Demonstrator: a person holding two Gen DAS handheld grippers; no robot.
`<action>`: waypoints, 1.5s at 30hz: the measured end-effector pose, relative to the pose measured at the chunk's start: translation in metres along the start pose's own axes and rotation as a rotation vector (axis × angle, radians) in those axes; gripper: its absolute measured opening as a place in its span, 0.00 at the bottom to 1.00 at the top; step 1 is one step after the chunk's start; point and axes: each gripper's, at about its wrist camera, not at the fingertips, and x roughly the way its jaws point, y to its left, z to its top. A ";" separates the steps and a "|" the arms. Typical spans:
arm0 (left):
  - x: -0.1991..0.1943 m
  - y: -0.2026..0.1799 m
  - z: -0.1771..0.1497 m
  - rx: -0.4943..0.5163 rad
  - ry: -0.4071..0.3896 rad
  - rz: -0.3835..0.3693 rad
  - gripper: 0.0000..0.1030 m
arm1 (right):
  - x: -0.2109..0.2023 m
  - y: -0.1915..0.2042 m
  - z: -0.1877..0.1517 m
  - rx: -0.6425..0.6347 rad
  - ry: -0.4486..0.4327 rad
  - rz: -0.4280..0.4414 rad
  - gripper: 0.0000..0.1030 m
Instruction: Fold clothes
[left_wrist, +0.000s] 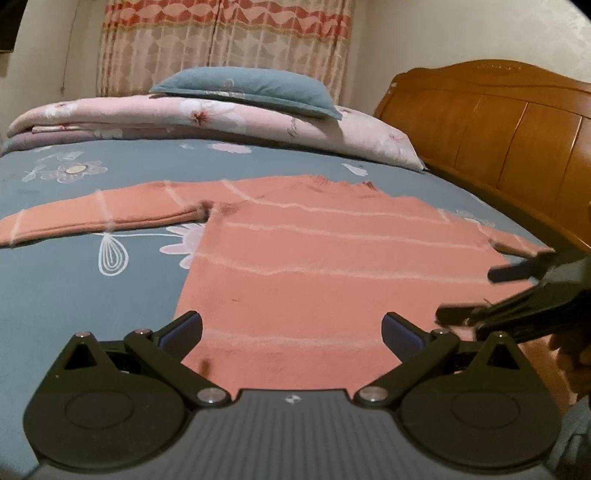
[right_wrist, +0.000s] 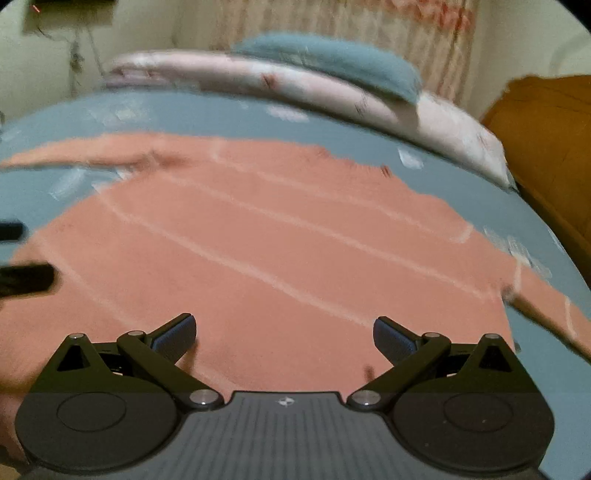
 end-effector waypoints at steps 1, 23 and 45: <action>0.000 -0.001 0.000 0.003 0.018 -0.011 0.99 | -0.001 -0.005 -0.006 0.025 0.014 0.018 1.00; 0.036 -0.094 0.025 0.239 0.244 -0.051 0.99 | -0.040 -0.040 -0.047 0.160 -0.168 0.049 1.00; 0.034 -0.100 -0.003 0.183 0.373 -0.007 0.99 | -0.022 -0.055 -0.061 0.194 -0.047 0.012 1.00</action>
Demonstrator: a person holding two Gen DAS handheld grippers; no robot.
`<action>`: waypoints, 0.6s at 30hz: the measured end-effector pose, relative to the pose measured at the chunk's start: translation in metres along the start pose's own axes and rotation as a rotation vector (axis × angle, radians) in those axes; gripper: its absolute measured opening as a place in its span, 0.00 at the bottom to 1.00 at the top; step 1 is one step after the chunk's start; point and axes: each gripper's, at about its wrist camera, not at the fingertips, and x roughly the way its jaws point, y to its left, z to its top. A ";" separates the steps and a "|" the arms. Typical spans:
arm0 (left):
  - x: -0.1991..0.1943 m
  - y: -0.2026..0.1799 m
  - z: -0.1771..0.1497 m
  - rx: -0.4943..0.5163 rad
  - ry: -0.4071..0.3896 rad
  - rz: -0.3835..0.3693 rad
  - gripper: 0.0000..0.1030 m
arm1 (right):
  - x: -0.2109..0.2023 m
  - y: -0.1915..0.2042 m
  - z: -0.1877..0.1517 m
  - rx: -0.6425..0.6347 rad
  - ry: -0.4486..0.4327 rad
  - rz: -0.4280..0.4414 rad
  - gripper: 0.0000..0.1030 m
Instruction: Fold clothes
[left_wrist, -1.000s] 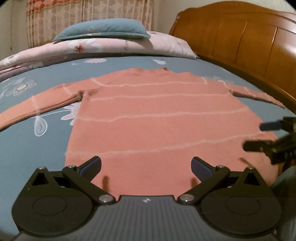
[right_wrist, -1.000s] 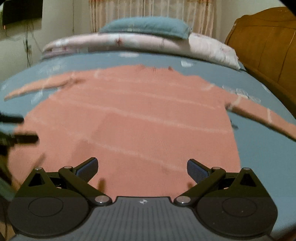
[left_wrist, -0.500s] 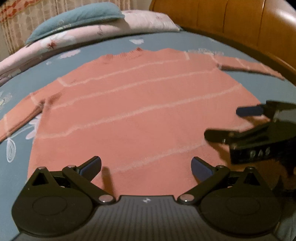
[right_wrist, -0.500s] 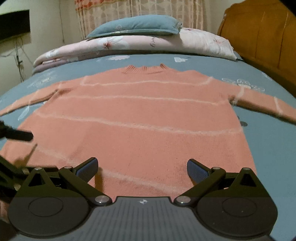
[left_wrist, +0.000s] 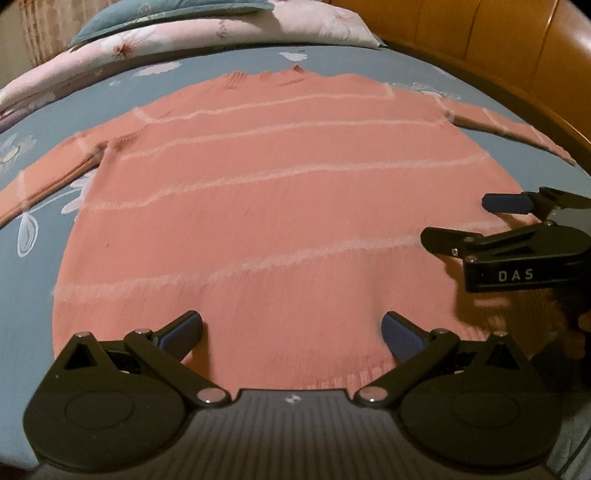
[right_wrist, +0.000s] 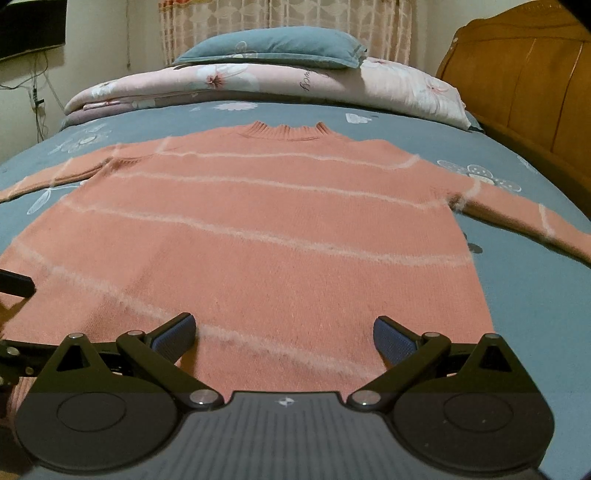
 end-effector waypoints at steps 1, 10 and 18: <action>-0.001 0.000 -0.001 -0.005 0.003 -0.001 0.99 | 0.000 0.000 0.000 0.000 0.002 0.000 1.00; -0.013 0.008 -0.020 -0.044 -0.044 -0.002 0.99 | -0.004 -0.004 -0.006 0.002 0.010 0.007 1.00; -0.024 0.033 -0.003 -0.036 -0.100 0.040 0.99 | -0.006 -0.004 -0.005 -0.014 0.011 0.009 1.00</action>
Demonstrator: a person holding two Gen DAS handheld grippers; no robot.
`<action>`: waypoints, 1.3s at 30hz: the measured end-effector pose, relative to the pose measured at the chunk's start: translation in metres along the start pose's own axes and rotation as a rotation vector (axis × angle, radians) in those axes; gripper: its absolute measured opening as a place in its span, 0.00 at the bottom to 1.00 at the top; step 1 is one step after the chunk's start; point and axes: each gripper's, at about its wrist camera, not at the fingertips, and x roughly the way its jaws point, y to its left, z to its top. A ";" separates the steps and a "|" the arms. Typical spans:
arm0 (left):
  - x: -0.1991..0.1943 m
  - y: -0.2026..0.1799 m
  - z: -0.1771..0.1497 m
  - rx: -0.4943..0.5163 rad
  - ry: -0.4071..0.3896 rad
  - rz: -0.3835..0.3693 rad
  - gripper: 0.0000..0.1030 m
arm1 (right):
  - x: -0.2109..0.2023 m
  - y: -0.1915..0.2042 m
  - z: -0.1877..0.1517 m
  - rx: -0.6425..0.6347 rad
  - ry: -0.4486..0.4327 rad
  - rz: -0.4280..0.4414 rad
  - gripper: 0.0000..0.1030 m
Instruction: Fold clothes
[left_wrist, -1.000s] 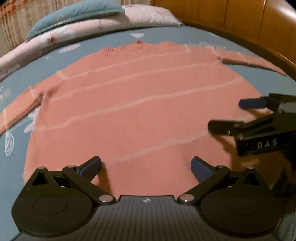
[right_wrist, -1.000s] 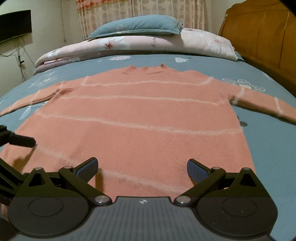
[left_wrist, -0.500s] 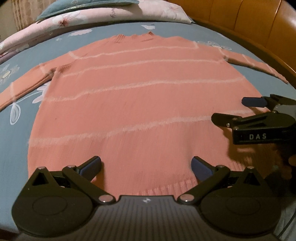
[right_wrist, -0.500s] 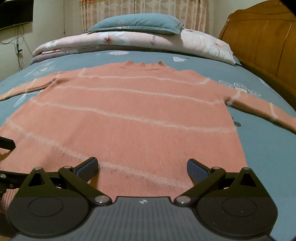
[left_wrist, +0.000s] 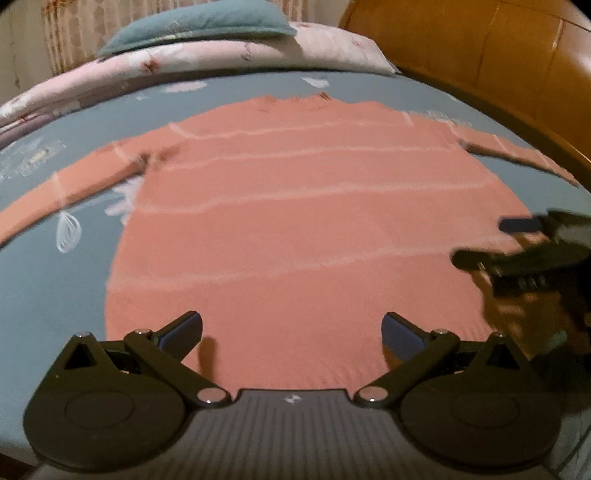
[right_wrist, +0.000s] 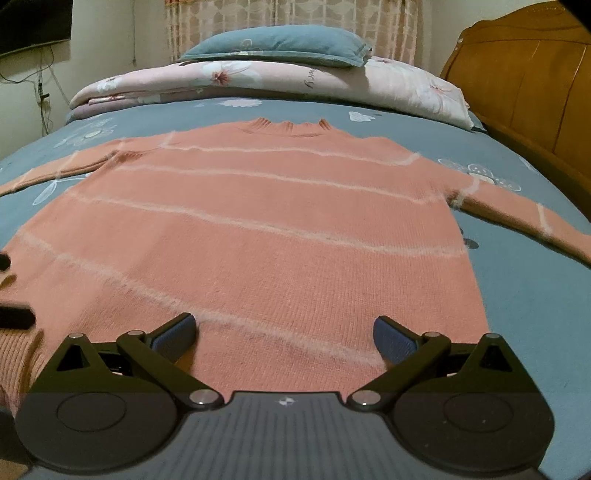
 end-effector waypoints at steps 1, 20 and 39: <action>0.000 0.004 0.005 -0.010 -0.008 0.000 0.99 | 0.000 0.000 0.001 0.003 0.002 0.000 1.00; 0.030 0.064 -0.001 -0.227 -0.048 -0.056 0.99 | 0.004 0.033 0.021 -0.020 -0.006 0.077 1.00; 0.022 0.076 0.019 -0.285 -0.066 -0.069 0.99 | 0.003 0.054 0.027 -0.034 -0.026 0.115 1.00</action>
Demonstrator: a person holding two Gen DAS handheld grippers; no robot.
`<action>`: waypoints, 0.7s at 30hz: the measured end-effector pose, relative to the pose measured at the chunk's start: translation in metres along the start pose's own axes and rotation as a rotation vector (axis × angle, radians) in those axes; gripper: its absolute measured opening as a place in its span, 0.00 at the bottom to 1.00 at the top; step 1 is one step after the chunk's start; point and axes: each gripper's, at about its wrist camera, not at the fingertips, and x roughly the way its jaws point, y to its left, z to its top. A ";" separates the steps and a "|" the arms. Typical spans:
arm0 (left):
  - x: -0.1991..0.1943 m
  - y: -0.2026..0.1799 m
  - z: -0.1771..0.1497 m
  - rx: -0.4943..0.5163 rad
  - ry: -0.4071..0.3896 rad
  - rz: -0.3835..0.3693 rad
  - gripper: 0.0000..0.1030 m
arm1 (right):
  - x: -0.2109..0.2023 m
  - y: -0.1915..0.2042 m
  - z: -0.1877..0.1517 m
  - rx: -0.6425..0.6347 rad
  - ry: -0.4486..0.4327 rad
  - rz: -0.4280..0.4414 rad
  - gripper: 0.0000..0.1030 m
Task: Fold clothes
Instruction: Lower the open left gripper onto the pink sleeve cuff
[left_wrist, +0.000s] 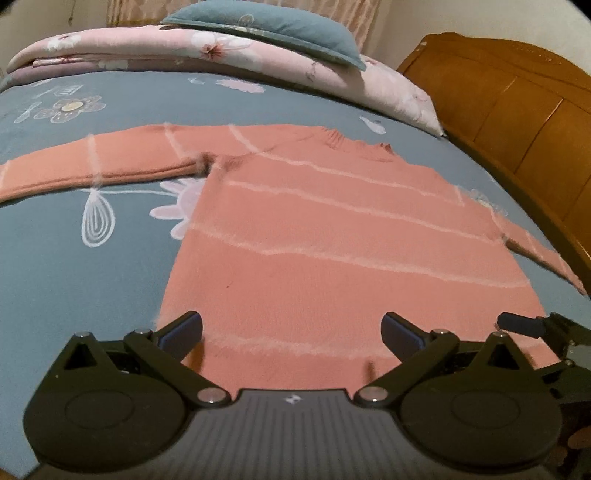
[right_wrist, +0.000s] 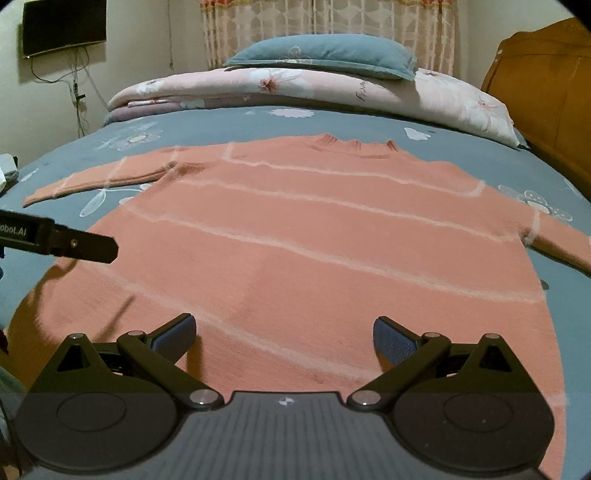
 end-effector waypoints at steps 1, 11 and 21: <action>-0.001 0.001 0.002 -0.017 -0.007 -0.009 0.99 | -0.001 0.000 0.000 0.004 -0.003 0.002 1.00; -0.022 0.078 0.036 -0.326 -0.100 -0.056 0.81 | -0.001 -0.009 0.005 0.085 -0.004 0.055 1.00; -0.026 0.229 0.039 -0.907 -0.312 -0.114 0.74 | 0.010 0.000 0.008 0.069 0.025 0.048 1.00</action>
